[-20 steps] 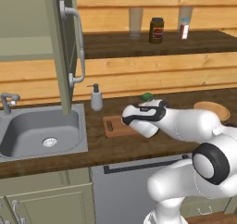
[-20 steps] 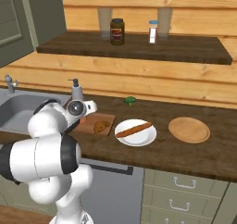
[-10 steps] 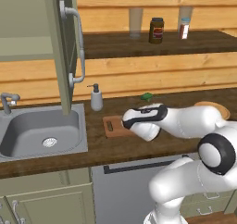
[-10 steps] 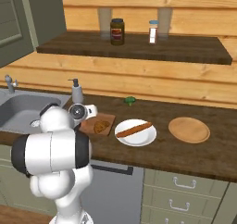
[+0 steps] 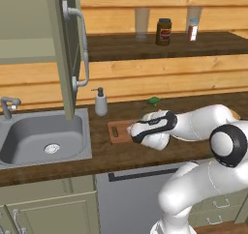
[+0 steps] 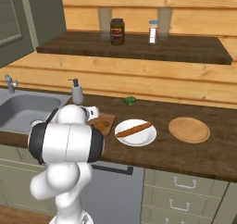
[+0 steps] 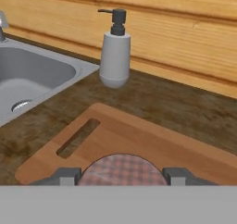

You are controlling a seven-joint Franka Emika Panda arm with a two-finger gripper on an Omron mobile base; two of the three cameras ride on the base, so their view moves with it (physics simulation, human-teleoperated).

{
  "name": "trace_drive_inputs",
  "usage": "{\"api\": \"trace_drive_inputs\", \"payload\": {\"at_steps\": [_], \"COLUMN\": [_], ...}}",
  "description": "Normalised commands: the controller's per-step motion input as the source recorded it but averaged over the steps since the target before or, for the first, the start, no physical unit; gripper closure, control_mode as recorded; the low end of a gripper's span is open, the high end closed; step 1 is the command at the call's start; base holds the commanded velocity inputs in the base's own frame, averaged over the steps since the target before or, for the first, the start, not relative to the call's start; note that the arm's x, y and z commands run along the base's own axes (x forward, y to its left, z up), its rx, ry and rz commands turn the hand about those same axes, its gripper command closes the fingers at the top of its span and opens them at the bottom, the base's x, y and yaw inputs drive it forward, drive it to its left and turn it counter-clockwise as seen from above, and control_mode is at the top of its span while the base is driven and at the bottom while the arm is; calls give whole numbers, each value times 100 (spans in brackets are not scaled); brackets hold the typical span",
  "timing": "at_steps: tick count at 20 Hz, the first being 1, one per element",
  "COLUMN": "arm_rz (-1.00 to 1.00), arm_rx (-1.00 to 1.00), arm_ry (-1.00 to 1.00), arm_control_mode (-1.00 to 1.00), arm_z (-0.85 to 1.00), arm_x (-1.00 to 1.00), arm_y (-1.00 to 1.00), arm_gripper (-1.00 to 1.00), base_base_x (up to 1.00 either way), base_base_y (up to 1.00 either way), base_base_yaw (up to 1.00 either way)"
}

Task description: From the different types of pastries on the counter, select a croissant and place it on the cutting board. Then retrieve a jar of jam from the cabinet and place it alongside the croissant on the cutting board.

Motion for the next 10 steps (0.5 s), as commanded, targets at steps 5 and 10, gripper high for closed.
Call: {"api": "trace_drive_inputs", "payload": {"at_steps": [5,10], "arm_rz": [0,0], "arm_rx": [0,0], "arm_ry": [-3,0], "arm_control_mode": [-100,-100], "arm_z": [-2,-18], "arm_x": [21,18], "arm_y": [8,14], "arm_gripper": [100,100], "base_base_x": [0,0], "base_base_y": [0,0], "base_base_yaw": [0,0]}}
